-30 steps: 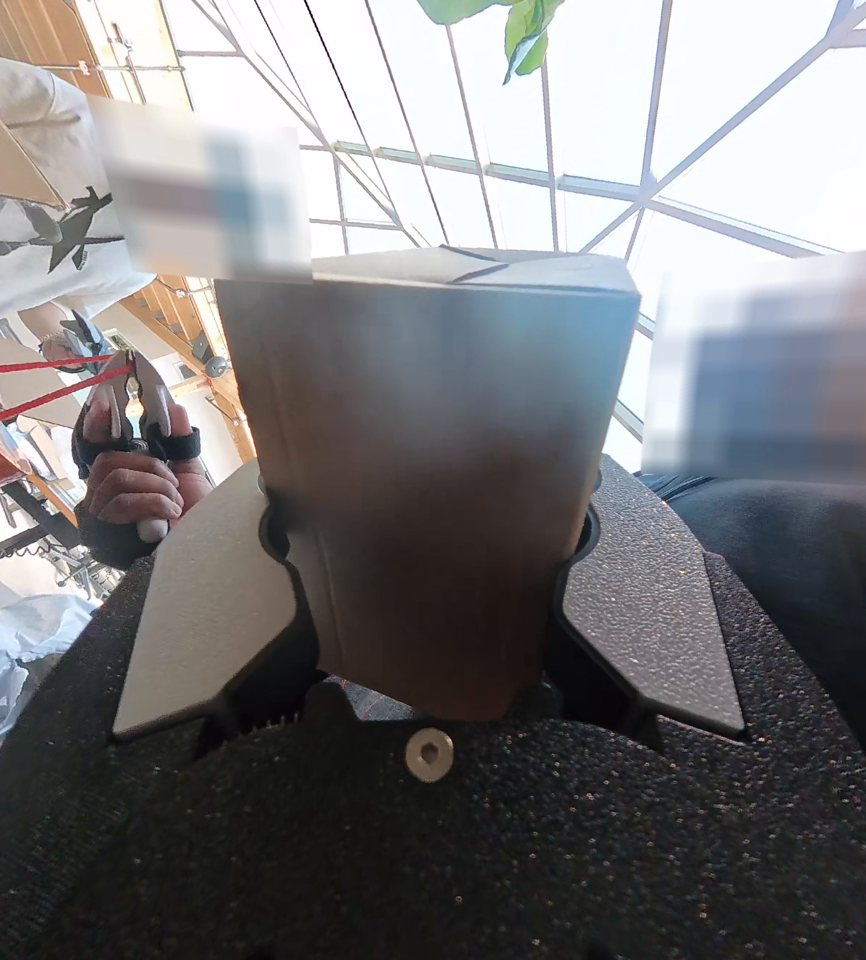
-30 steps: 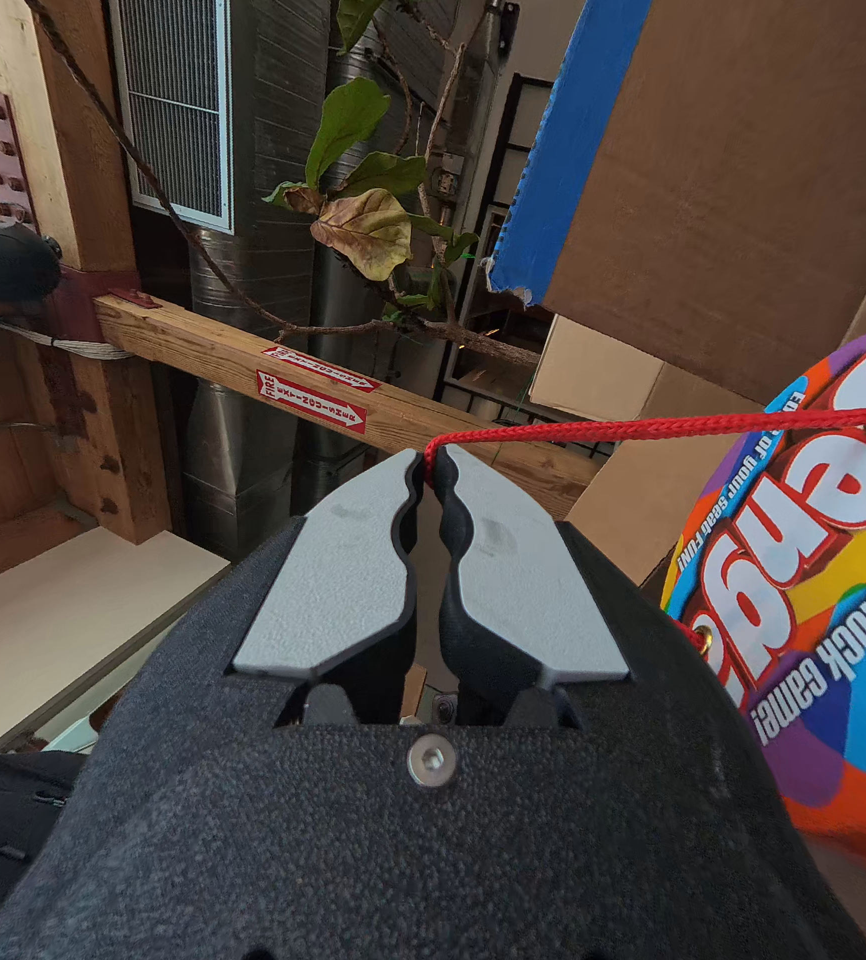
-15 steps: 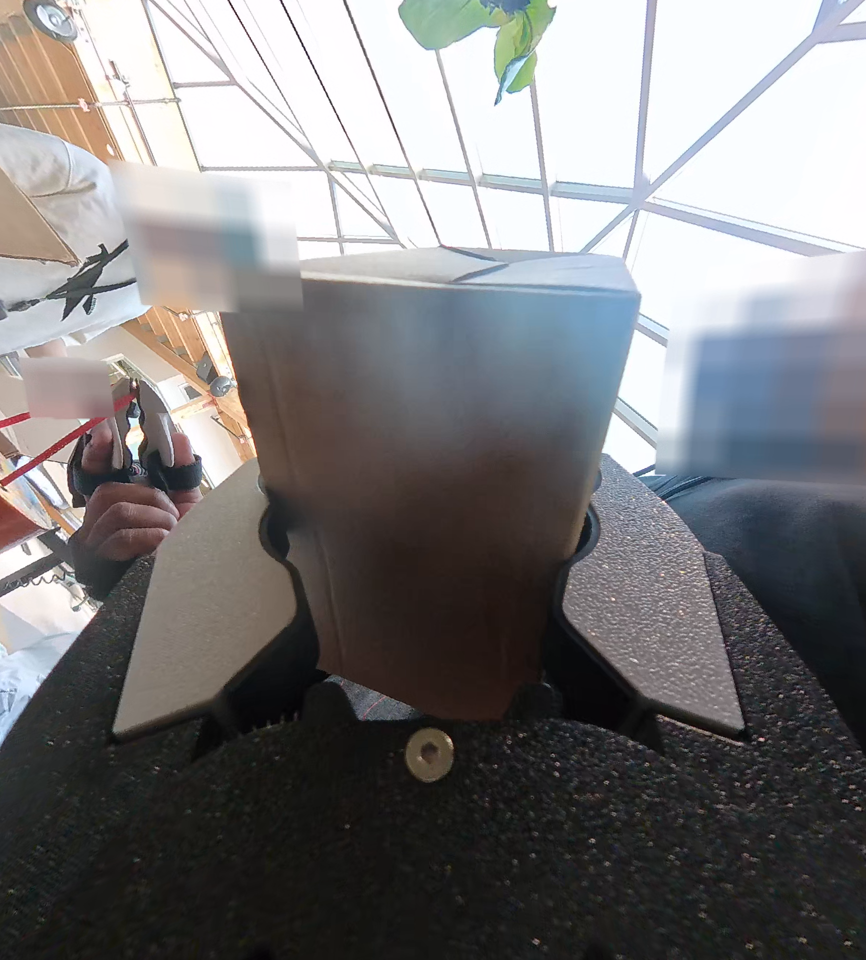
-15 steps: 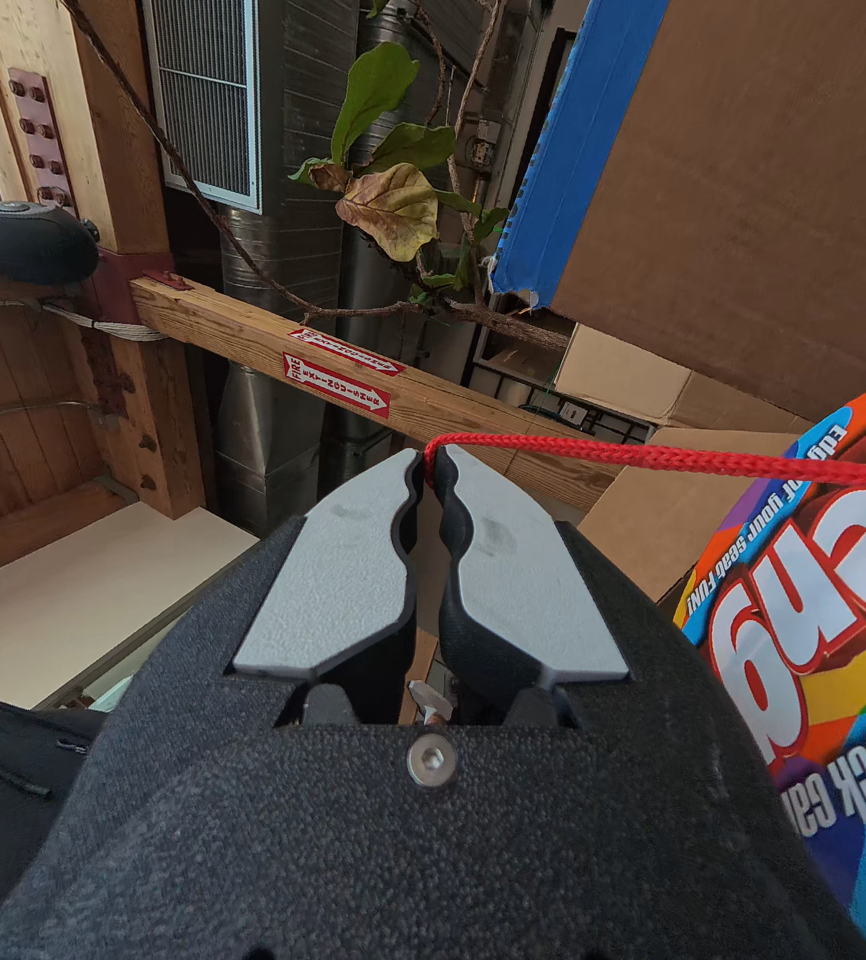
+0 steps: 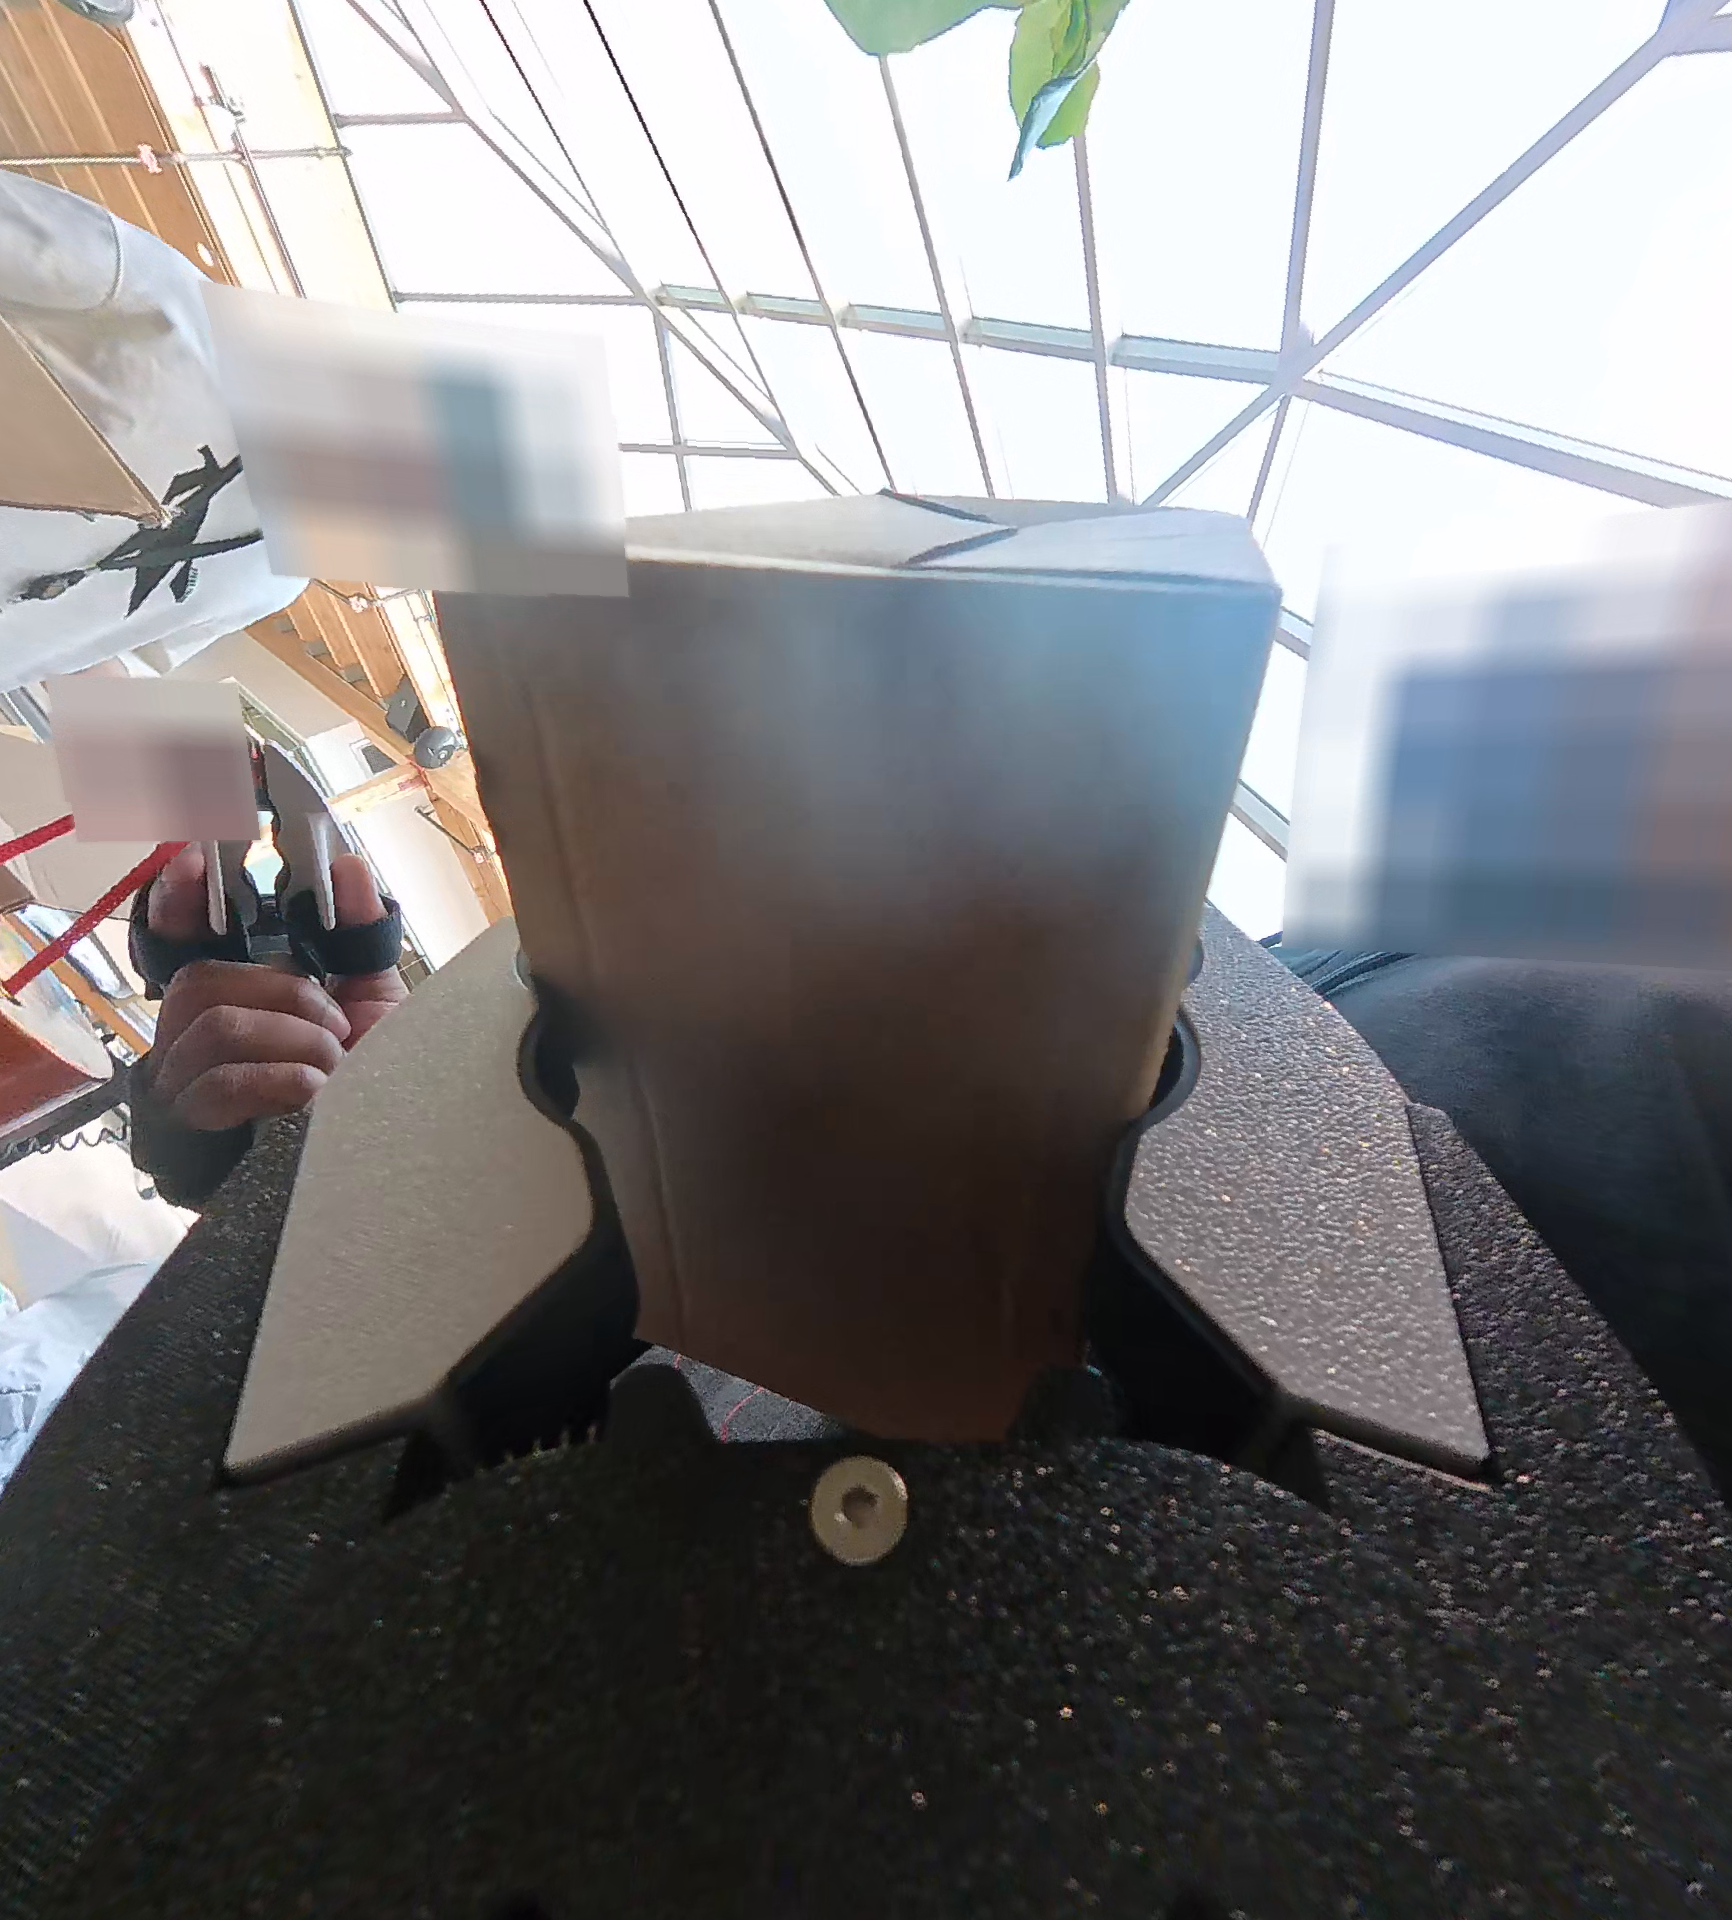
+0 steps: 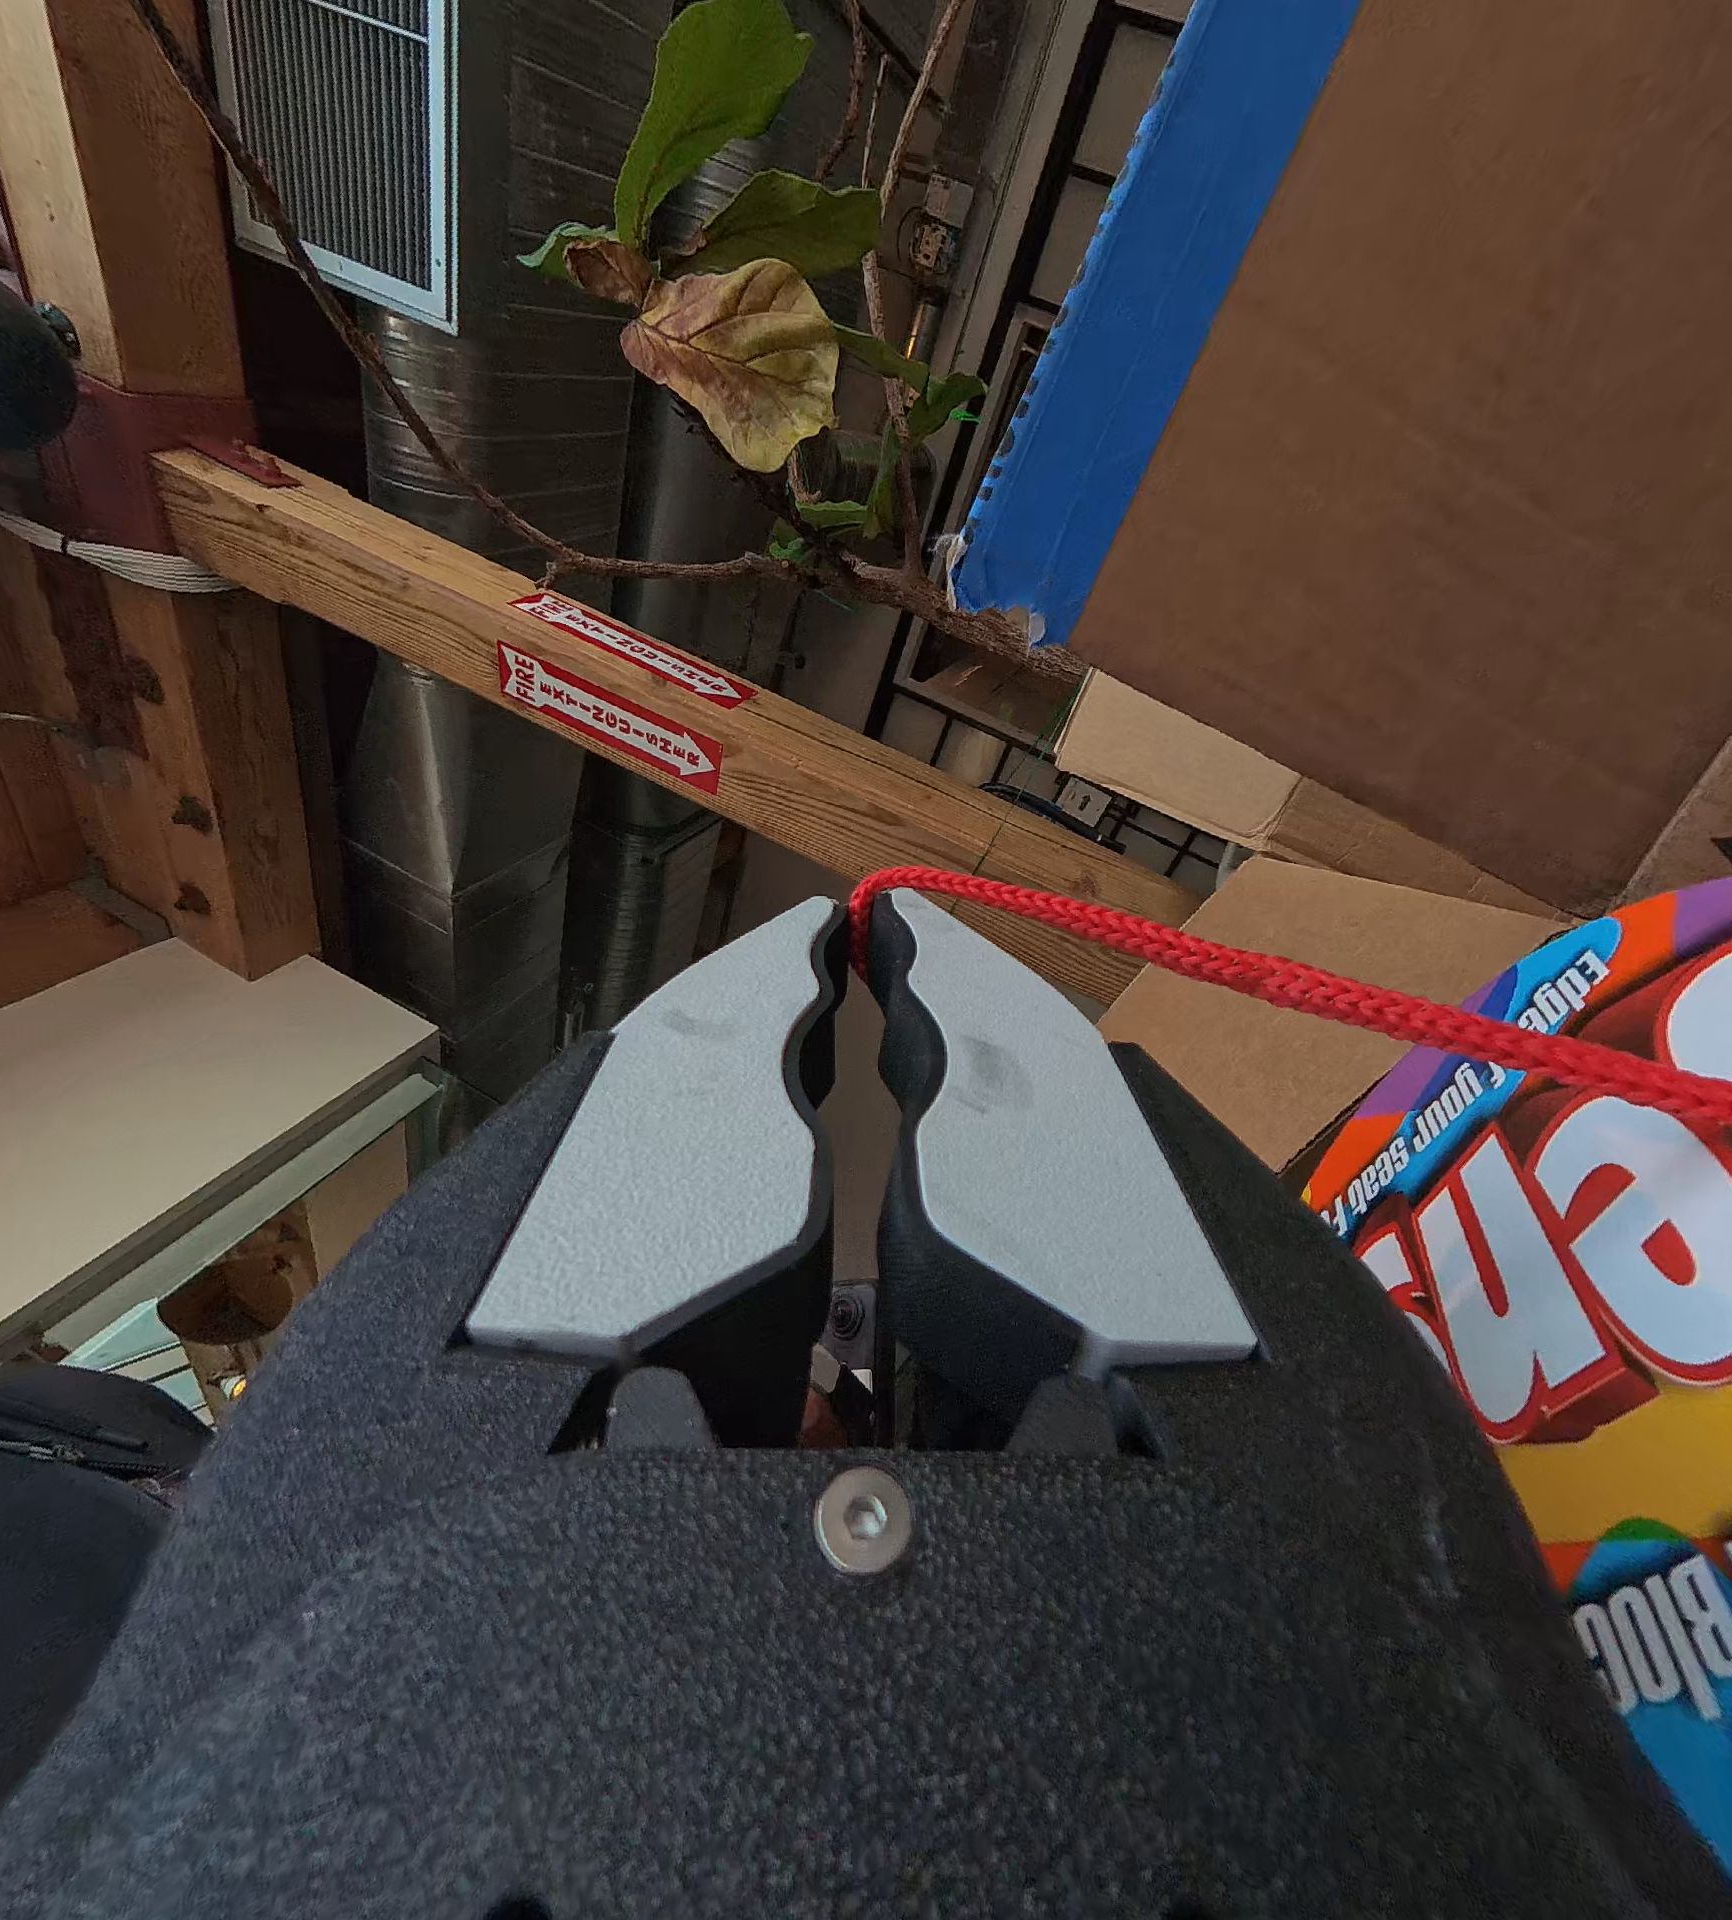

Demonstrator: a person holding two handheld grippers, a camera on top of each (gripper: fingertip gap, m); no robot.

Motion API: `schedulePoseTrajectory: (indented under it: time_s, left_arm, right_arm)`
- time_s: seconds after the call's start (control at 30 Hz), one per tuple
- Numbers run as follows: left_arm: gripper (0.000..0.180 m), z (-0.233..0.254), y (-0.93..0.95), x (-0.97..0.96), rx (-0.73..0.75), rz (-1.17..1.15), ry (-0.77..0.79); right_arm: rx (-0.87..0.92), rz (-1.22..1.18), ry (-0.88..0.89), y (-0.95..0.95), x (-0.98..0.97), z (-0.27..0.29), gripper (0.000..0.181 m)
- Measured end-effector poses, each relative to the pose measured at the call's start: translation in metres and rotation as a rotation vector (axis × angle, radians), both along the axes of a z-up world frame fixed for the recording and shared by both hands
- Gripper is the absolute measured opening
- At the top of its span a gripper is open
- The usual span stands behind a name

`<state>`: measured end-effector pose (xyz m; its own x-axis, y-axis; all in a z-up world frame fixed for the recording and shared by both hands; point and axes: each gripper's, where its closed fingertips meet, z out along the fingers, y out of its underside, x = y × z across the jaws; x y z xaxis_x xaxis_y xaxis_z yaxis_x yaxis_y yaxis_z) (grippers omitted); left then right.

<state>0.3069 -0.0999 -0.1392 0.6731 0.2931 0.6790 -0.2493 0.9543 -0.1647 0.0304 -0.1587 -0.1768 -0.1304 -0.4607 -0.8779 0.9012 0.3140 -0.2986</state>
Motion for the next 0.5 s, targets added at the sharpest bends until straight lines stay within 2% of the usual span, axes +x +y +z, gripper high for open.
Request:
schedulePoseTrajectory:
  time_s: [0.27, 0.5]
  left_arm:
    - [0.109, 0.0, -0.003, -0.003, 0.001, -0.001, -0.001]
    - [0.109, 0.001, -0.005, -0.007, -0.006, -0.015, -0.009]
  right_arm:
    - [-0.019, -0.015, 0.068, -0.002, -0.001, 0.001, 0.003]
    - [0.031, -0.144, 0.413, -0.007, -0.013, -0.004, 0.003]
